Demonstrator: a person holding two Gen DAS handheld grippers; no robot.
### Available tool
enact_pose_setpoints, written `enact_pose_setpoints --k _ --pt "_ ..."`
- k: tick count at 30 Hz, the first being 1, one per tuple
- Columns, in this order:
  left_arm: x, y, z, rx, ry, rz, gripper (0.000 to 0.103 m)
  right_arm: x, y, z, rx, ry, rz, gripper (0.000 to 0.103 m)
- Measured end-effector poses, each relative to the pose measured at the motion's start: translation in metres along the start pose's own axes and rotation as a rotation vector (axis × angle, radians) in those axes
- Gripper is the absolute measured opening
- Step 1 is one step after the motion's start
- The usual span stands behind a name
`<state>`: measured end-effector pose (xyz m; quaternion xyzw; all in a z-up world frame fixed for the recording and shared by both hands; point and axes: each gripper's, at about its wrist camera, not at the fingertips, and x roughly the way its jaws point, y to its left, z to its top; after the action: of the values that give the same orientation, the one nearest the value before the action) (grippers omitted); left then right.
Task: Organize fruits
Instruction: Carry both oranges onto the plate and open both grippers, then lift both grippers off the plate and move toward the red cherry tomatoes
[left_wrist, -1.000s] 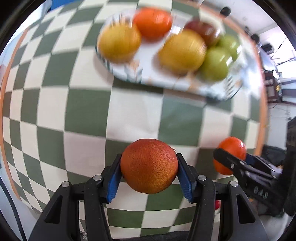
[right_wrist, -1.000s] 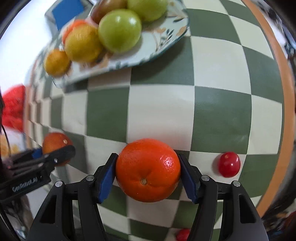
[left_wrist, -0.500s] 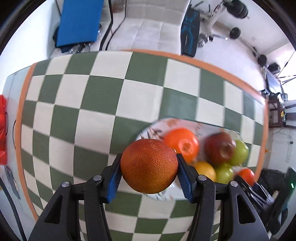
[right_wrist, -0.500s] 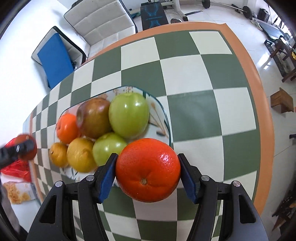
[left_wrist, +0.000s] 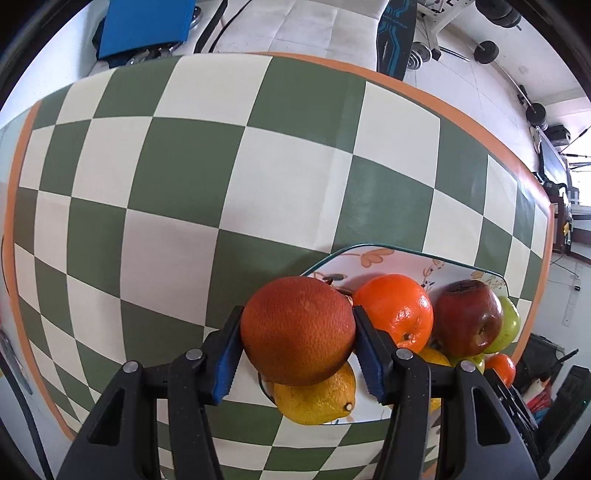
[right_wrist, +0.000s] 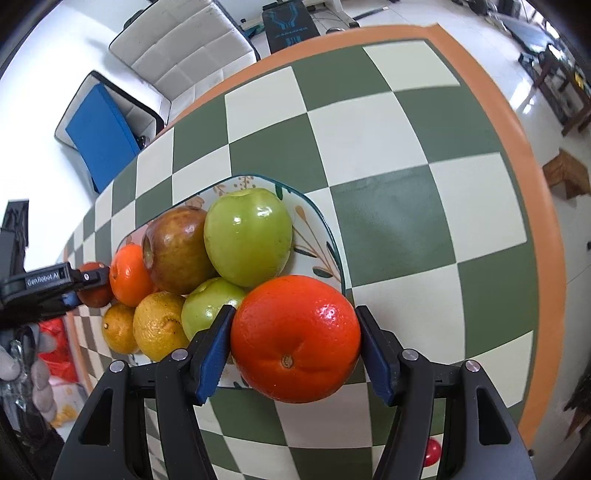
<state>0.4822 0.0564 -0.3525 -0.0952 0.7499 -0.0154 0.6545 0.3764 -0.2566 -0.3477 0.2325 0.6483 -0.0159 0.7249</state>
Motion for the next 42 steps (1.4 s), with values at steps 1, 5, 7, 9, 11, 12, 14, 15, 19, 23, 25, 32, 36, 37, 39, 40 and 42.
enact_pose_setpoints --k 1,5,7,9,11,12,14,15,19,23,25,32,36,37,39,40,42 --pt "0.000 0.001 0.001 0.002 0.002 -0.003 0.054 0.000 -0.002 0.000 0.010 -0.003 0.010 0.067" --pt "0.002 0.003 0.002 -0.004 0.000 -0.003 0.066 0.003 -0.002 0.001 0.019 0.002 0.019 0.068" --pt "0.003 0.008 0.003 -0.017 0.003 -0.018 0.077 0.003 0.000 0.001 0.027 -0.003 0.043 0.076" --pt "0.006 0.012 0.004 -0.025 0.007 -0.043 0.084 0.001 0.001 0.003 0.030 -0.014 0.041 0.086" --pt "0.005 0.015 0.004 -0.027 0.008 -0.042 0.090 0.000 0.001 0.004 0.030 -0.014 0.042 0.086" --pt "0.004 0.015 0.003 -0.026 0.003 -0.040 0.090 0.000 0.000 0.004 0.032 -0.011 0.040 0.086" --pt "0.000 0.013 0.000 -0.013 -0.014 -0.029 0.090 -0.003 0.001 0.003 0.029 -0.021 0.026 0.086" --pt "-0.003 0.011 -0.001 -0.007 -0.023 -0.021 0.090 -0.005 0.002 0.002 0.021 -0.028 0.011 0.086" --pt "-0.021 0.005 -0.013 0.026 -0.104 0.048 0.090 -0.019 0.017 -0.006 -0.062 -0.073 -0.090 0.095" --pt "-0.040 -0.006 -0.046 0.080 -0.221 0.132 0.090 -0.034 0.037 -0.021 -0.171 -0.124 -0.170 0.095" --pt "-0.045 -0.012 -0.065 0.103 -0.259 0.157 0.090 -0.040 0.045 -0.029 -0.214 -0.142 -0.194 0.095" --pt "-0.061 -0.022 -0.130 0.128 -0.364 0.186 0.090 -0.067 0.052 -0.057 -0.279 -0.208 -0.218 0.095" --pt "-0.082 -0.031 -0.152 0.145 -0.420 0.175 0.090 -0.086 0.054 -0.074 -0.295 -0.240 -0.214 0.095" --pt "-0.088 -0.033 -0.159 0.151 -0.437 0.171 0.090 -0.092 0.055 -0.078 -0.298 -0.249 -0.212 0.095" --pt "-0.101 -0.037 -0.172 0.159 -0.469 0.167 0.090 -0.106 0.057 -0.088 -0.306 -0.272 -0.206 0.095" --pt "-0.108 -0.039 -0.178 0.162 -0.483 0.161 0.090 -0.113 0.058 -0.092 -0.309 -0.283 -0.203 0.095" --pt "-0.122 -0.041 -0.192 0.166 -0.513 0.147 0.090 -0.129 0.060 -0.102 -0.317 -0.305 -0.193 0.095"
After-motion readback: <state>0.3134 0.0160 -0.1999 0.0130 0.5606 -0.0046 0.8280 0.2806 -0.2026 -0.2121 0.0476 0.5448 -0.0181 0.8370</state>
